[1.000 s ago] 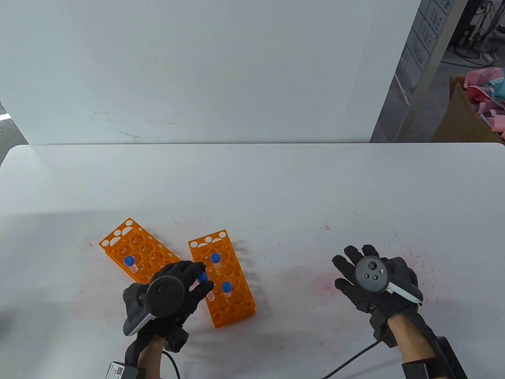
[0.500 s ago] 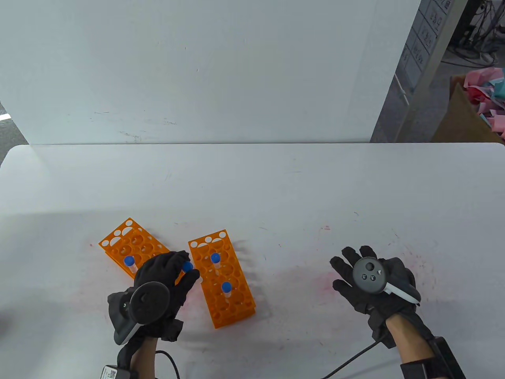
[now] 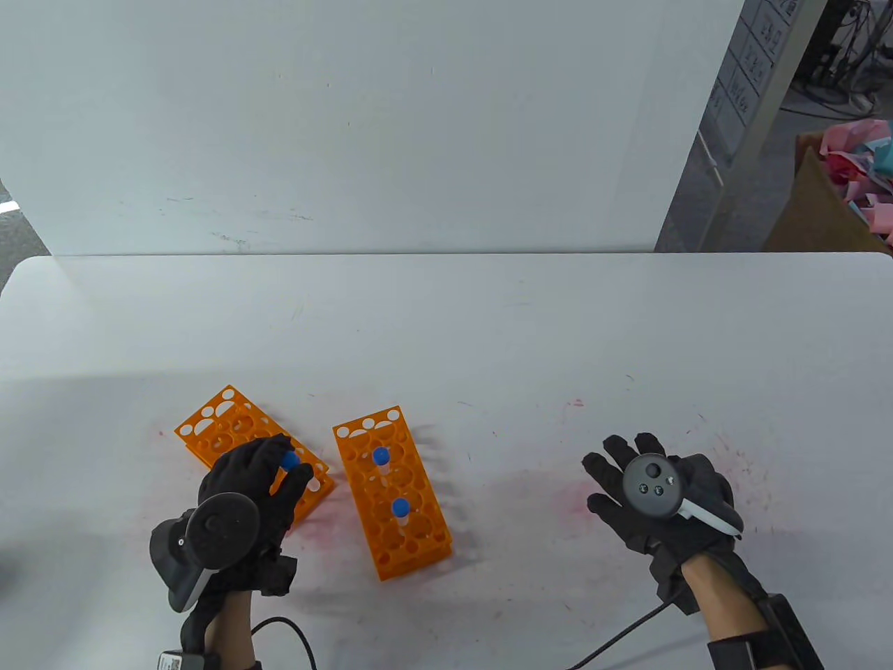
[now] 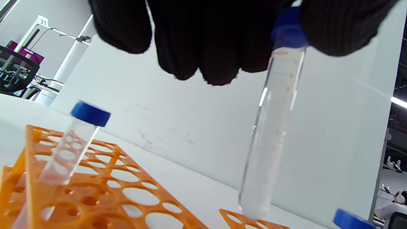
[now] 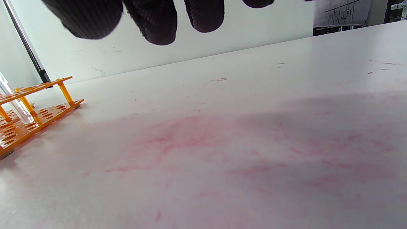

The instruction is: Transfer 4 test tubes between racks (Left hand only)

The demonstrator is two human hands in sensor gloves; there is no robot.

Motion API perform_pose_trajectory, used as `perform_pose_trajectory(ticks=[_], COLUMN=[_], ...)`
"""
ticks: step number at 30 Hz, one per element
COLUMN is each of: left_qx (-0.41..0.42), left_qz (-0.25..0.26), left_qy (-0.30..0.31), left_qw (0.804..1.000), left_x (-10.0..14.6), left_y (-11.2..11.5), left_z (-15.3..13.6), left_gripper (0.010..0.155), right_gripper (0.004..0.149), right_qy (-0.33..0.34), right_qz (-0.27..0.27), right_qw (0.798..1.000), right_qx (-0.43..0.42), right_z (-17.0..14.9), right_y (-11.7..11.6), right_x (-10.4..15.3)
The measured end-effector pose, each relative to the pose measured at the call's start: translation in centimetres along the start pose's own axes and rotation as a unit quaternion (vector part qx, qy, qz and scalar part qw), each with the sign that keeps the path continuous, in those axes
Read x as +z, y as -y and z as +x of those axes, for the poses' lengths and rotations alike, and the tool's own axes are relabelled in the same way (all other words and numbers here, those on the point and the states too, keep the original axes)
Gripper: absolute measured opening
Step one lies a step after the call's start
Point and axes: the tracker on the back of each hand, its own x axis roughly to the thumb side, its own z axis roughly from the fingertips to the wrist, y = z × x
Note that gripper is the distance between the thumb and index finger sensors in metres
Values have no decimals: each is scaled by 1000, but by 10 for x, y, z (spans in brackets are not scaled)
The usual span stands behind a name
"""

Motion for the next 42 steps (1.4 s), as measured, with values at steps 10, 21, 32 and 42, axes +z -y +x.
perform_pose_trajectory(ticks=[10,21,32,42], left_qx=[-38,-75,-99,-139], left_qz=[-26,-51,-112,-176], left_qy=[-25,-48,-56,-60], left_qw=[999,995,987,973], left_x=[-1,-1,-4,-6], left_y=[2,4,10,19], left_z=[-13,-24,-28,-29], left_gripper=[59,59,59,59], right_gripper=[62,62,62,62], right_qy=[1,3,2,4], right_qz=[2,-1,1,4], right_qw=[1000,1000,1000,1000], right_qx=[0,-1,0,-2], right_z=[0,0,0,0], right_y=[0,0,-1,-1], right_x=[0,1,1,1])
